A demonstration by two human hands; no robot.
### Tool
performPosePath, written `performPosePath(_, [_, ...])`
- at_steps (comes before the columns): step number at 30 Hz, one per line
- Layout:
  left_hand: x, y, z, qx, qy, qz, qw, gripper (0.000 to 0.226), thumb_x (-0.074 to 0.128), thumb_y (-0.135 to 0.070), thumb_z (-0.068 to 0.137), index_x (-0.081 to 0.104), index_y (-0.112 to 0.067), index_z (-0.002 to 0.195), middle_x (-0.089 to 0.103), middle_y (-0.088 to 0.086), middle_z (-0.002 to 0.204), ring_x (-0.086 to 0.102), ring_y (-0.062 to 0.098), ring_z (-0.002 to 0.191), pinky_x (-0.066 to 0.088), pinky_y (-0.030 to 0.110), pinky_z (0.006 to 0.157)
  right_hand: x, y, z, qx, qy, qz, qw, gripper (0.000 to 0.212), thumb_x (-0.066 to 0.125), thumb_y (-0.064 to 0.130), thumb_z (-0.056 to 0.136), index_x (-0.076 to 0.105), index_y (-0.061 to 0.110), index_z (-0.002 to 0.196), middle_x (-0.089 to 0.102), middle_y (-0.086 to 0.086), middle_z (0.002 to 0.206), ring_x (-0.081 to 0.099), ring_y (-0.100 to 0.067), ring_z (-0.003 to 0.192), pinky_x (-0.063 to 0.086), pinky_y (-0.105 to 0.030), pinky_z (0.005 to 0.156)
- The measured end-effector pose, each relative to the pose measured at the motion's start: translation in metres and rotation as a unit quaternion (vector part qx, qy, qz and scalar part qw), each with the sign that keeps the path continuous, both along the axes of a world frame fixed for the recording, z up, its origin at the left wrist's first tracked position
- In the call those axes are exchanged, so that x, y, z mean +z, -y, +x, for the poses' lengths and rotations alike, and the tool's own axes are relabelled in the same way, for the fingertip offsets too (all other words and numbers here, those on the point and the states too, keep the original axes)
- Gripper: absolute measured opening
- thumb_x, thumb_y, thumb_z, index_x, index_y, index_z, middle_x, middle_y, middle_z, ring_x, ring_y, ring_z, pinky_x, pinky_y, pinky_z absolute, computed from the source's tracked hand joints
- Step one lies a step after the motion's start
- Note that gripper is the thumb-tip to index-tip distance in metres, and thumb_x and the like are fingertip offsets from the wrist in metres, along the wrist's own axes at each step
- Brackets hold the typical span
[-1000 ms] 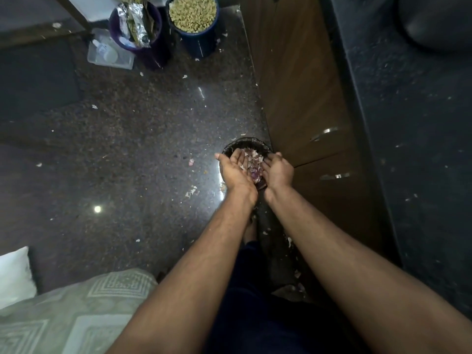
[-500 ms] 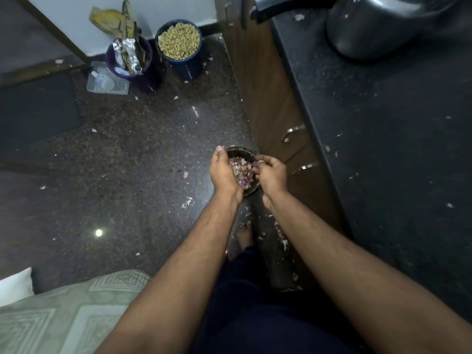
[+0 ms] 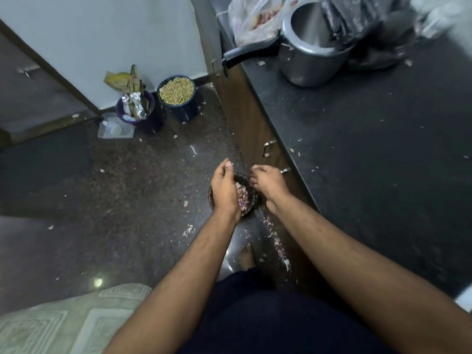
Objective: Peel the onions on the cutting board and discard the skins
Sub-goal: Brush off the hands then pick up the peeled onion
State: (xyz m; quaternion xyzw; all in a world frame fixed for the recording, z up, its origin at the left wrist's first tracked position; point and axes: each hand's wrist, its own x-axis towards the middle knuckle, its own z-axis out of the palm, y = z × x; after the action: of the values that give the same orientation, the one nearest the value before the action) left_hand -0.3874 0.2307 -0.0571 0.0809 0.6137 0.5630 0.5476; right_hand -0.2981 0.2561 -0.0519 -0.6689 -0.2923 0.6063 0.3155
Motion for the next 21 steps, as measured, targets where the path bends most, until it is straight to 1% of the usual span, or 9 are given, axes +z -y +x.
performPosePath(3, [0.021, 0.013, 0.021, -0.033, -0.058, 0.053, 0.996, 0.026, 0.055, -0.019, 0.106, 0.066, -0.009, 0.127, 0.072, 0.0, 0.117, 0.065, 0.012, 0.111, 0.047, 0.038, 0.111, 0.019, 0.02, 0.023, -0.004, -0.009, 0.021, 1.0, 0.026, 0.052, 0.023, 0.106, 0.064, 0.019, 0.083, 0.071, -0.003, 0.095, 0.066, -0.011, 0.082, 0.054, -0.024, 0.07])
performPosePath(6, [0.037, 0.038, 0.047, -0.063, -0.103, 0.084, 0.989, 0.023, 0.053, -0.02, 0.107, 0.069, -0.012, 0.121, 0.073, -0.005, 0.111, 0.066, 0.009, 0.108, 0.049, 0.036, 0.109, 0.036, 0.046, 0.05, -0.017, -0.015, 0.049, 0.999, 0.026, 0.05, 0.026, 0.107, 0.065, 0.02, 0.086, 0.074, -0.007, 0.104, 0.071, -0.02, 0.101, 0.058, -0.034, 0.084])
performPosePath(8, [0.046, 0.057, 0.061, -0.082, -0.125, 0.087, 0.985, 0.022, 0.054, -0.023, 0.106, 0.071, -0.016, 0.117, 0.075, -0.004, 0.11, 0.068, 0.013, 0.109, 0.05, 0.04, 0.108, 0.047, 0.067, 0.068, -0.028, -0.02, 0.063, 0.997, 0.024, 0.051, 0.027, 0.106, 0.066, 0.022, 0.088, 0.073, -0.001, 0.1, 0.07, -0.017, 0.099, 0.055, -0.029, 0.081])
performPosePath(10, [0.056, 0.082, 0.079, -0.103, -0.136, 0.102, 0.98, 0.021, 0.054, -0.023, 0.105, 0.072, -0.016, 0.114, 0.076, 0.003, 0.112, 0.068, 0.023, 0.113, 0.05, 0.048, 0.108, 0.057, 0.095, 0.091, -0.043, -0.025, 0.079, 0.996, 0.022, 0.05, 0.027, 0.107, 0.067, 0.022, 0.093, 0.072, 0.005, 0.097, 0.069, -0.013, 0.097, 0.053, -0.024, 0.076])
performPosePath(12, [0.065, 0.109, 0.099, -0.135, -0.146, 0.12, 0.973, 0.021, 0.053, -0.019, 0.105, 0.072, -0.014, 0.113, 0.075, 0.01, 0.114, 0.067, 0.031, 0.115, 0.05, 0.051, 0.107, 0.066, 0.126, 0.115, -0.055, -0.032, 0.087, 0.994, 0.02, 0.05, 0.026, 0.107, 0.069, 0.02, 0.105, 0.072, 0.006, 0.103, 0.07, -0.011, 0.1, 0.052, -0.023, 0.077])
performPosePath(14, [0.072, 0.134, 0.119, -0.173, -0.165, 0.133, 0.962, 0.02, 0.054, -0.017, 0.105, 0.072, -0.016, 0.111, 0.075, 0.007, 0.112, 0.068, 0.028, 0.113, 0.052, 0.047, 0.105, 0.071, 0.154, 0.137, -0.067, -0.027, 0.098, 0.992, 0.021, 0.05, 0.025, 0.107, 0.069, 0.018, 0.113, 0.073, 0.003, 0.109, 0.07, -0.01, 0.1, 0.051, -0.022, 0.077])
performPosePath(17, [0.08, 0.17, 0.154, -0.239, -0.193, 0.155, 0.939, 0.019, 0.055, -0.012, 0.104, 0.072, -0.016, 0.113, 0.075, 0.0, 0.111, 0.069, 0.015, 0.11, 0.053, 0.039, 0.104, 0.078, 0.2, 0.176, -0.1, 0.009, 0.125, 0.987, 0.018, 0.052, 0.025, 0.106, 0.069, 0.024, 0.101, 0.075, 0.003, 0.105, 0.071, -0.012, 0.097, 0.056, -0.028, 0.08])
performPosePath(19, [0.078, 0.186, 0.177, -0.282, -0.193, 0.168, 0.925, 0.019, 0.056, -0.011, 0.103, 0.071, -0.016, 0.113, 0.076, 0.001, 0.111, 0.07, 0.015, 0.109, 0.054, 0.039, 0.103, 0.079, 0.226, 0.202, -0.124, 0.035, 0.131, 0.983, 0.019, 0.053, 0.024, 0.105, 0.068, 0.026, 0.094, 0.074, 0.005, 0.099, 0.072, -0.013, 0.095, 0.057, -0.032, 0.083])
performPosePath(21, [0.074, 0.202, 0.203, -0.329, -0.188, 0.175, 0.909, 0.018, 0.057, -0.012, 0.102, 0.072, -0.017, 0.112, 0.076, 0.001, 0.11, 0.07, 0.016, 0.108, 0.054, 0.042, 0.103, 0.075, 0.252, 0.23, -0.156, 0.062, 0.127, 0.978, 0.019, 0.054, 0.025, 0.105, 0.068, 0.027, 0.093, 0.075, 0.006, 0.101, 0.073, -0.011, 0.095, 0.057, -0.033, 0.085])
